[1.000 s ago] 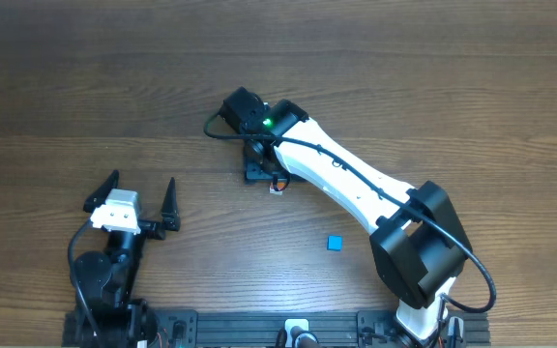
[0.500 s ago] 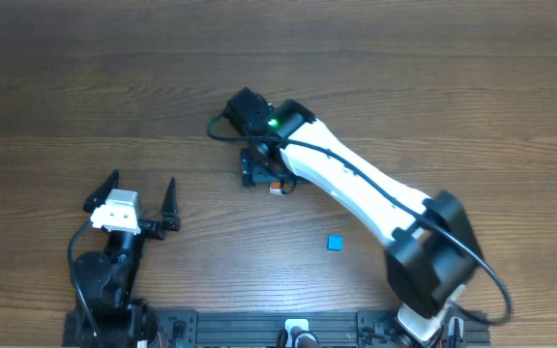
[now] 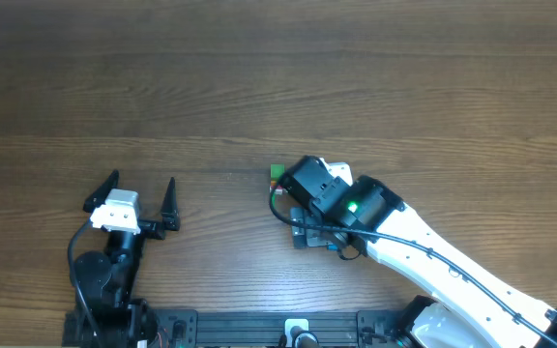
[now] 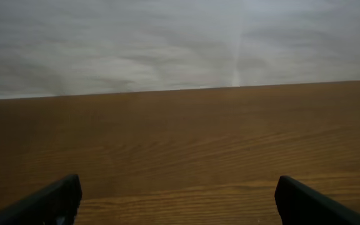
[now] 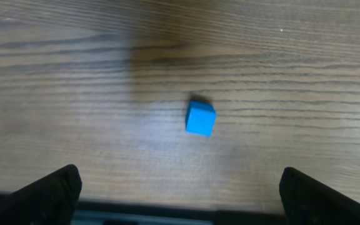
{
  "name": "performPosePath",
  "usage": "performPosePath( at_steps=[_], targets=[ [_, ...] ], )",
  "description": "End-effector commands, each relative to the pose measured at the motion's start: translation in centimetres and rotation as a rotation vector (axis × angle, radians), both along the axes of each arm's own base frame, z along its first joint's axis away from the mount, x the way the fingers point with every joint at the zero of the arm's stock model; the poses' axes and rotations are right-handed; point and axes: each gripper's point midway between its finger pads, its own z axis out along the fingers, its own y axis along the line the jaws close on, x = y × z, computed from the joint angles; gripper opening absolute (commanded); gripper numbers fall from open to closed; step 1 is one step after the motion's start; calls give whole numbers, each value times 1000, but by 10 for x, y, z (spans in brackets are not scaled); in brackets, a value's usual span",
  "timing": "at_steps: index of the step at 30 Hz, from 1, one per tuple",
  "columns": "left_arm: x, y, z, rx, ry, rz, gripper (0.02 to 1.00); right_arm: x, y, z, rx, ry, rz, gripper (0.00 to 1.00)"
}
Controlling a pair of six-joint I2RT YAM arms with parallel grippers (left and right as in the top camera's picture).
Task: Stack Cubes
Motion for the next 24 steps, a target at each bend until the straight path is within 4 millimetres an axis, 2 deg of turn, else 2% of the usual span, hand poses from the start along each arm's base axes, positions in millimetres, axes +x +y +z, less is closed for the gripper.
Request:
performPosePath(
  at_steps=[1,7,13,24],
  targets=[
    [0,0,-2,14,-1,-2,998,2,-15,-27,-10,19,-57,993],
    [0,0,-2,14,-1,-3,1000,-6,-23,-55,-31,47,-41,991],
    [0,0,-2,13,-1,-3,1000,-9,-21,-79,-2,48,-39,993],
    [0,0,-2,13,-1,-3,998,-19,-23,-106,-1,104,-178,967]
  ],
)
